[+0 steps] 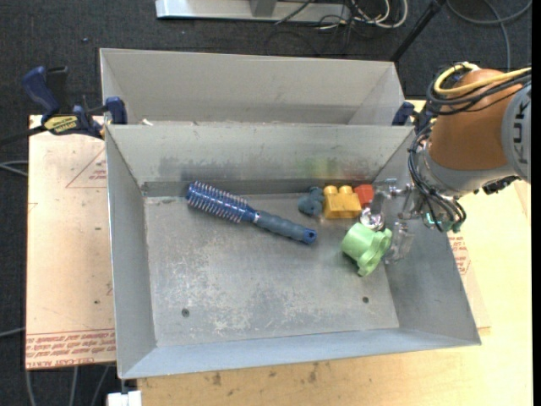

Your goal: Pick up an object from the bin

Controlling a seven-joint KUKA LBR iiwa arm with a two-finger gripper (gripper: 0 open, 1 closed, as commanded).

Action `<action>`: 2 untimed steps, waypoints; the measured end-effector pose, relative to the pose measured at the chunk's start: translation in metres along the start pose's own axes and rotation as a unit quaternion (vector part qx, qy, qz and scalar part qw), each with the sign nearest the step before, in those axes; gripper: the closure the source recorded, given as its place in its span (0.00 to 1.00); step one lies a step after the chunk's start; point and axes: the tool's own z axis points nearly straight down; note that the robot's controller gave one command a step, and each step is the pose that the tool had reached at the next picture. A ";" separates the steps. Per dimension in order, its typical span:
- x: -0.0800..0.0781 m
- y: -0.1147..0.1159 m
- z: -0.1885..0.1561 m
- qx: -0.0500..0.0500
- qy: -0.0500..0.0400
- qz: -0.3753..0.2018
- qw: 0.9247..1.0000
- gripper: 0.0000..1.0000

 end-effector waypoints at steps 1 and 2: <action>0.016 -0.002 0.076 -0.001 0.001 0.069 0.998 0.00; 0.013 -0.003 0.073 0.000 -0.004 0.069 0.998 1.00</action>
Offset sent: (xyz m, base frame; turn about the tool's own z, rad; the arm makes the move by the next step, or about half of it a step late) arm -0.0141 -0.0031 -0.0724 0.1391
